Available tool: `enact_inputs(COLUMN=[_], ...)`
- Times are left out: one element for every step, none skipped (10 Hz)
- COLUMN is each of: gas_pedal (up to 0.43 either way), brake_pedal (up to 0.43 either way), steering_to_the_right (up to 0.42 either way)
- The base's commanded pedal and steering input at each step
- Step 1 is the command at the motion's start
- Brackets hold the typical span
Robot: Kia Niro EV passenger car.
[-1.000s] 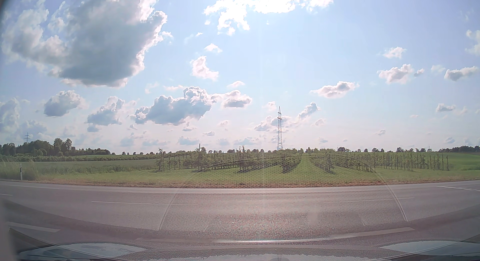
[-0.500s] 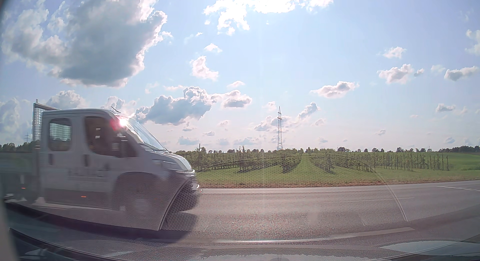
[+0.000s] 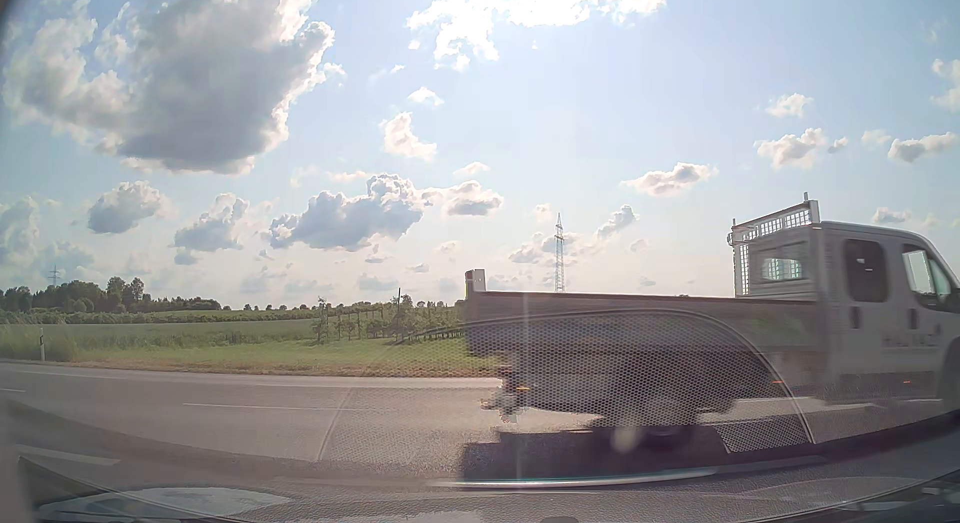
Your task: Follow the waypoints while adhering to traffic rules and regulations
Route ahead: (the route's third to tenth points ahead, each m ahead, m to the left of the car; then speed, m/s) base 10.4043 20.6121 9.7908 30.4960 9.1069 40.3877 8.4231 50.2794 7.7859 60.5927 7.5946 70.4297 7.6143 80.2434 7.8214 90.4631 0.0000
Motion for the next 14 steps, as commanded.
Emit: enact_inputs(gas_pedal=[0.0, 0.0, 0.0, 0.0, 0.0, 0.0, 0.0, 0.0, 0.0, 0.0, 0.0, 0.0, 0.0, 0.0], brake_pedal=[0.085, 0.085, 0.049, 0.037, 0.024, 0.018, 0.018, 0.024, 0.018, 0.018, 0.018, 0.018, 0.018, 0.018], steering_to_the_right=[0.001, 0.0, 0.0, 0.001, 0.0, 0.0, 0.0, 0.0, 0.0, 0.0, 0.001, 0.0, 0.0, 0.0])
